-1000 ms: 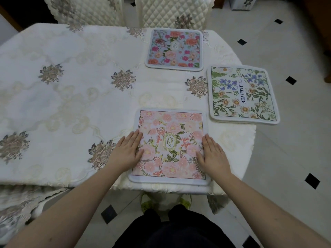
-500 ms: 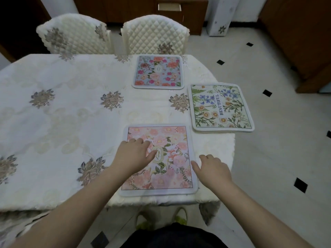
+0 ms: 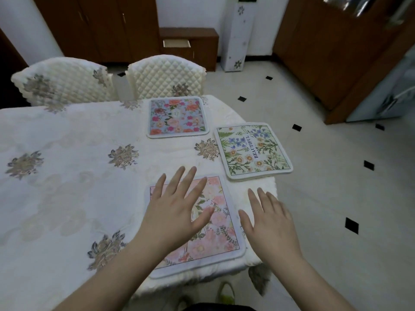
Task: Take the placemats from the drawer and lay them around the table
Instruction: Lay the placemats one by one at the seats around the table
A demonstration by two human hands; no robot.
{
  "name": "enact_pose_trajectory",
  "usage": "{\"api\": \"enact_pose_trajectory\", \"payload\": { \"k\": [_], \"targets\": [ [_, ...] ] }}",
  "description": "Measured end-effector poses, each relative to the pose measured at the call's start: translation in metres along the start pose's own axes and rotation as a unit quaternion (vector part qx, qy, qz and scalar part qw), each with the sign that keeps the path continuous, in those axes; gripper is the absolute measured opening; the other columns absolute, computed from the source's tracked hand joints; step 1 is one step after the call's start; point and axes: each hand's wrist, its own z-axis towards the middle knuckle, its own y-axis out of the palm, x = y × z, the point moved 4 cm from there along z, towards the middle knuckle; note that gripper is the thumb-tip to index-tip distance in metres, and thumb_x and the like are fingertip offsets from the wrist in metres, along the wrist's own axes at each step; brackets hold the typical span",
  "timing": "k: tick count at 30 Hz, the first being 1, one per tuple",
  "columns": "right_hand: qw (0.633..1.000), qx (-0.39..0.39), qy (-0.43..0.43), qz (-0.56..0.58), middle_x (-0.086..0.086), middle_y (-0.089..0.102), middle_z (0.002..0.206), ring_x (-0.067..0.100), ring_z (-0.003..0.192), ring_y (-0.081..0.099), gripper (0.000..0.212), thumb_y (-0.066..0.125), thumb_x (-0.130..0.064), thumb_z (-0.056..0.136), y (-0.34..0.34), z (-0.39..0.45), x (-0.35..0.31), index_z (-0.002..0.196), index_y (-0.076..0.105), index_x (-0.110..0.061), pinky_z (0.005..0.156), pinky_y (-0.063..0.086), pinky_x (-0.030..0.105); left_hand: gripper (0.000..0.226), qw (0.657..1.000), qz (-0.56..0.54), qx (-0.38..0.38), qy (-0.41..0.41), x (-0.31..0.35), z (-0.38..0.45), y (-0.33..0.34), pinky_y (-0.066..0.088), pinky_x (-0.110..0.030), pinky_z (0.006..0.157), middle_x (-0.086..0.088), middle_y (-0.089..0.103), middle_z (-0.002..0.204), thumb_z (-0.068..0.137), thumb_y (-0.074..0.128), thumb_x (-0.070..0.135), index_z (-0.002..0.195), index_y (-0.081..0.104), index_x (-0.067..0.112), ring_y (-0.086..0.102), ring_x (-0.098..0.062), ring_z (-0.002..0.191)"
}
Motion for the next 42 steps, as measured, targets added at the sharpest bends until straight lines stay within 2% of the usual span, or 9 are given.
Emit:
{"api": "enact_pose_trajectory", "payload": {
  "k": [5,10,15,19,23,27,31,39,42],
  "targets": [
    [1.0,0.014,0.01,0.002,0.01,0.059,0.137,0.029,0.125,0.058,0.073,0.009,-0.057,0.1,-0.014,-0.013,-0.023,0.136,0.059,-0.017,0.107,0.023,0.04,0.07,1.0,-0.014,0.009,0.01,-0.009,-0.011,-0.011,0.016,-0.051,0.114,-0.001,0.032,0.161,0.096,0.018,0.068,0.15,0.042,0.031,0.027,-0.023,0.149],
    [0.998,0.031,0.049,0.012,0.012,0.059,0.136,0.031,0.124,0.058,0.065,0.019,-0.052,0.1,-0.018,-0.027,-0.016,0.135,0.059,-0.015,0.106,0.025,0.04,0.068,0.998,-0.036,0.008,0.049,0.002,0.0,-0.007,0.017,-0.051,0.115,0.0,0.029,0.162,0.095,0.025,0.067,0.152,0.038,0.032,0.025,-0.022,0.15],
    [0.993,0.046,0.11,0.005,0.014,0.059,0.136,0.034,0.124,0.056,0.058,0.032,-0.045,0.094,-0.02,-0.051,0.024,0.135,0.057,-0.012,0.105,0.033,0.044,0.077,0.993,-0.059,-0.038,0.095,0.034,0.024,0.006,0.013,-0.054,0.122,0.003,0.014,0.165,0.091,0.003,0.072,0.156,0.023,0.035,0.011,-0.021,0.153],
    [0.985,0.042,0.168,0.004,0.014,0.057,0.138,0.034,0.125,0.055,0.058,0.033,-0.043,0.093,-0.017,-0.075,0.063,0.135,0.057,-0.012,0.106,0.038,0.047,0.073,0.986,-0.039,-0.052,0.156,0.081,0.035,0.012,0.028,-0.056,0.116,-0.002,0.031,0.161,0.096,0.013,0.07,0.152,0.037,0.03,0.03,-0.026,0.148],
    [0.973,0.037,0.23,0.005,0.012,0.053,0.143,0.032,0.129,0.053,0.059,0.031,-0.044,0.094,-0.015,-0.099,0.104,0.14,0.053,-0.014,0.106,0.041,0.049,0.07,0.973,-0.037,-0.037,0.224,0.137,0.049,0.013,0.025,-0.052,0.116,-0.004,0.039,0.157,0.096,0.019,0.068,0.15,0.042,0.029,0.037,-0.028,0.144],
    [0.958,0.042,0.285,0.021,0.009,0.046,0.15,0.029,0.136,0.045,0.061,0.025,-0.046,0.096,-0.01,-0.12,0.15,0.146,0.045,-0.017,0.113,0.031,0.045,0.068,0.96,-0.033,-0.047,0.273,0.199,0.059,0.017,0.035,-0.057,0.11,-0.004,0.044,0.154,0.095,0.023,0.067,0.147,0.047,0.031,0.042,-0.028,0.142],
    [0.947,0.032,0.317,0.029,0.009,0.046,0.15,0.031,0.136,0.045,0.063,0.025,-0.048,0.095,-0.007,-0.137,0.201,0.146,0.045,-0.017,0.11,0.036,0.048,0.068,0.948,-0.025,-0.055,0.314,0.264,0.063,0.023,0.039,-0.056,0.107,-0.005,0.048,0.151,0.093,0.027,0.065,0.145,0.05,0.028,0.046,-0.028,0.138],
    [0.934,0.027,0.351,0.063,0.007,0.038,0.155,0.029,0.142,0.036,0.066,0.019,-0.051,0.095,-0.005,-0.162,0.297,0.15,0.037,-0.019,0.114,0.027,0.046,0.07,0.927,-0.015,-0.068,0.37,0.382,0.075,0.031,0.032,-0.053,0.113,-0.004,0.04,0.156,0.094,0.023,0.068,0.151,0.04,0.03,0.038,-0.026,0.144],
    [0.929,0.033,0.361,0.074,0.005,0.031,0.159,0.027,0.145,0.03,0.069,0.014,-0.052,0.094,-0.012,-0.17,0.323,0.153,0.031,-0.02,0.117,0.022,0.045,0.075,0.925,-0.021,-0.067,0.374,0.415,0.079,0.031,0.016,-0.05,0.119,-0.001,0.024,0.163,0.092,0.011,0.07,0.156,0.025,0.034,0.022,-0.024,0.151]
  ]
}}
